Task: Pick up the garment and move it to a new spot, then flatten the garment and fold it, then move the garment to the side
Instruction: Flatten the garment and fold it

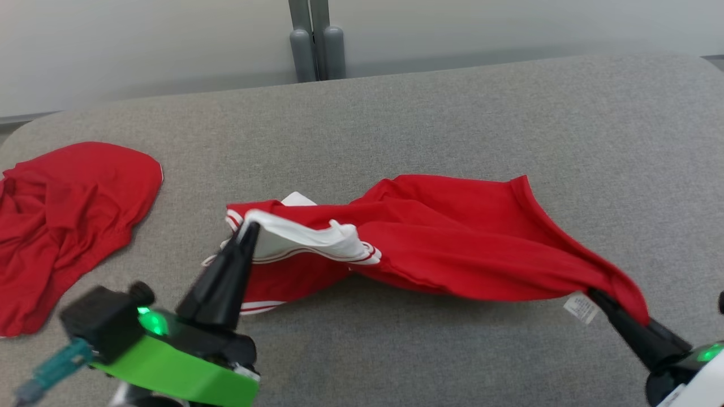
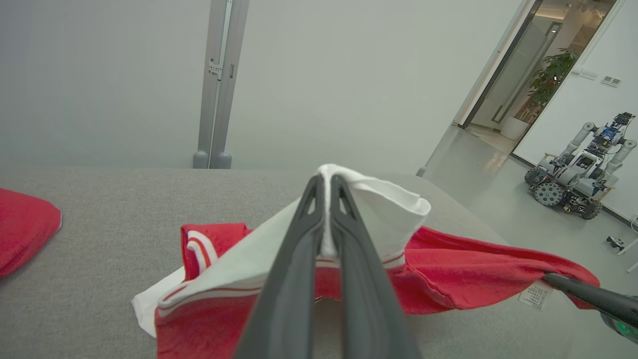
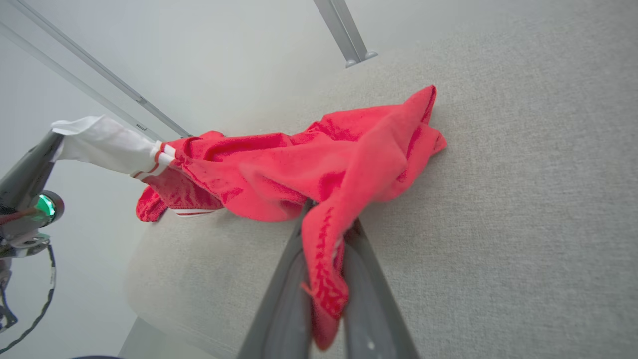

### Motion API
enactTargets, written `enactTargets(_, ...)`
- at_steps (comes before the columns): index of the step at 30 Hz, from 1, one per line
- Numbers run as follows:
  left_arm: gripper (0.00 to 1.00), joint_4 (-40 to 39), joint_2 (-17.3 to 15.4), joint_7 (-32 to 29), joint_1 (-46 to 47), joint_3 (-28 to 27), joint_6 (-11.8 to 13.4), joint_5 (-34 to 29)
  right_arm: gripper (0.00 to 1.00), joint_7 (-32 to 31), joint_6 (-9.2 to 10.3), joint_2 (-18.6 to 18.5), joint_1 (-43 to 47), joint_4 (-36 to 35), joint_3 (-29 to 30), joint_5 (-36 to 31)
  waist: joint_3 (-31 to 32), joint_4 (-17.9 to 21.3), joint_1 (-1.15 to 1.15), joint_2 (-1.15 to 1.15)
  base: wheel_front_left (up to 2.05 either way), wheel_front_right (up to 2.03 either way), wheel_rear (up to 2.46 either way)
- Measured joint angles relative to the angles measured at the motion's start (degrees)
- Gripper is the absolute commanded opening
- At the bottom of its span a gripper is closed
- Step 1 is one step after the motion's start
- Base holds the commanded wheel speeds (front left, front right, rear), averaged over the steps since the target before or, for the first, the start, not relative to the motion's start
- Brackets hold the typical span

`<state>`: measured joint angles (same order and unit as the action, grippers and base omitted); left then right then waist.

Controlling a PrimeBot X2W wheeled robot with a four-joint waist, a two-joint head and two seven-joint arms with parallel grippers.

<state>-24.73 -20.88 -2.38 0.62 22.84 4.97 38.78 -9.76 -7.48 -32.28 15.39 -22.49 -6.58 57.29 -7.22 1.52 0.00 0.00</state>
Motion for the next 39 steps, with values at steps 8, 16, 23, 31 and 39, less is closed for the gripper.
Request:
enactTargets(8, 0.0, -3.7, -7.0, -11.3, 22.9, -9.4, -0.7, 4.0, 0.0, -18.2, 0.0, -10.3, -11.6, -7.8, 13.4, 19.6, -5.4, -0.5, 0.0, 0.0, 0.0, 0.0, 0.0)
enactTargets(16, 0.0, 22.3, -2.6, -13.3, 65.8, -7.9, -5.5, 2.2, 0.0, -27.5, -0.08, -14.6, -57.4, 9.4, 12.7, 10.6, -16.1, -1.8, 0.01, 0.0, 0.0, 0.0, 0.0)
enactTargets(23, 0.0, 50.7, 1.4, 1.6, 90.2, -6.6, -8.5, -6.5, 0.0, -16.3, -0.08, 6.2, -98.3, 33.9, 2.2, -22.9, -25.9, -3.9, 0.03, 0.0, 0.0, 0.0, 0.0)
enactTargets(31, 0.0, 65.1, 5.5, 16.2, 98.8, -5.1, -11.1, -8.6, 0.0, -1.5, -0.05, 10.9, -108.1, 48.6, -5.0, -26.8, -33.2, -6.3, 0.01, 0.0, 0.0, 0.0, 0.0)
enactTargets(39, 0.0, 54.9, 8.2, 17.3, 69.1, -2.0, -12.4, -7.8, 0.0, 5.6, 0.0, -4.0, -76.2, 40.7, -19.2, -7.2, -31.5, -7.7, 0.0, 0.0, 0.0, 0.0, 0.0)
